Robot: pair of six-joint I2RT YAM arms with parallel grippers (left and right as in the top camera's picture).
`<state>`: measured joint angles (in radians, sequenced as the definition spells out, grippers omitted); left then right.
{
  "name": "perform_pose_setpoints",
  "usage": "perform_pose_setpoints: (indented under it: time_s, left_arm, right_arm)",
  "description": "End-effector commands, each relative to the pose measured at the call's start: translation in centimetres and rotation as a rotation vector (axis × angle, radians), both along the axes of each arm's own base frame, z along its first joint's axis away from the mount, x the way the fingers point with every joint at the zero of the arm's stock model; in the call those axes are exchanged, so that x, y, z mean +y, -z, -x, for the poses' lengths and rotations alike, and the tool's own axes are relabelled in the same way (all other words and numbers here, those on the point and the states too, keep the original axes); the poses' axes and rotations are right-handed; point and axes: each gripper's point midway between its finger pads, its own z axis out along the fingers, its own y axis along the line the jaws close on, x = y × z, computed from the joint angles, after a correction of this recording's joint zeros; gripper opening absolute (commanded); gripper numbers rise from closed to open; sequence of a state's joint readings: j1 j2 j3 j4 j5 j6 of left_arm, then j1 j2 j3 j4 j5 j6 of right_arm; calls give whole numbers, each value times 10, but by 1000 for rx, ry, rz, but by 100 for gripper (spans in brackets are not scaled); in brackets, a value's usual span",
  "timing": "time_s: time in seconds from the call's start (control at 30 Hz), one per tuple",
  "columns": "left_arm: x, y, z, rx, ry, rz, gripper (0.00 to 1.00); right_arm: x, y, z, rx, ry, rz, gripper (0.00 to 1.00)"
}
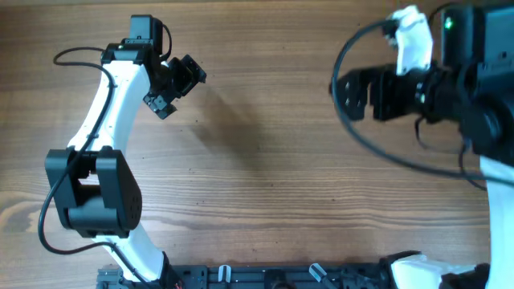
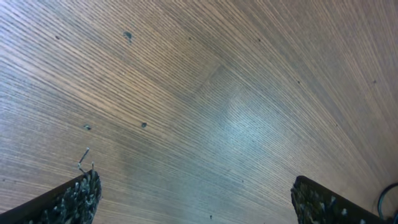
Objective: Untangle cables
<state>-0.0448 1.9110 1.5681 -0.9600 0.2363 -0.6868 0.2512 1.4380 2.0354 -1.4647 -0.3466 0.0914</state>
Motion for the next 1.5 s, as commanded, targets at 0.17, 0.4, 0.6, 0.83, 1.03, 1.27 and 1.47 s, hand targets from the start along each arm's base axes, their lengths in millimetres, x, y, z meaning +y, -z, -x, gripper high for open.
perform_pose_setpoints:
  time_s: [0.17, 0.4, 0.6, 0.83, 1.03, 1.27, 1.47]
  left_arm:
    - [1, -7, -1, -20, -3, -5, 100]
    - [1, -7, -1, -20, -3, -5, 100]
    - [1, -7, -1, -20, -3, -5, 100]
    - [1, -7, -1, -20, -3, -5, 100]
    - [1, -7, -1, -20, -3, -5, 100]
    - [1, -7, -1, -20, -3, -5, 100]
    - [1, -7, -1, -20, -3, -5, 100]
  right_arm:
    - [-6, 17, 21, 93, -7, 63, 100]
    - [-43, 42, -4, -206, 93, 200, 100]
    - [-93, 57, 1, -633, 195, 272, 100]
    - [-67, 135, 36, -960, 85, 136, 100]
    - [-69, 177, 48, -1041, 102, 131, 100]
    - [-95, 194, 37, -970, 326, 53, 100]
    - [-86, 219, 37, -863, 272, 35, 100]
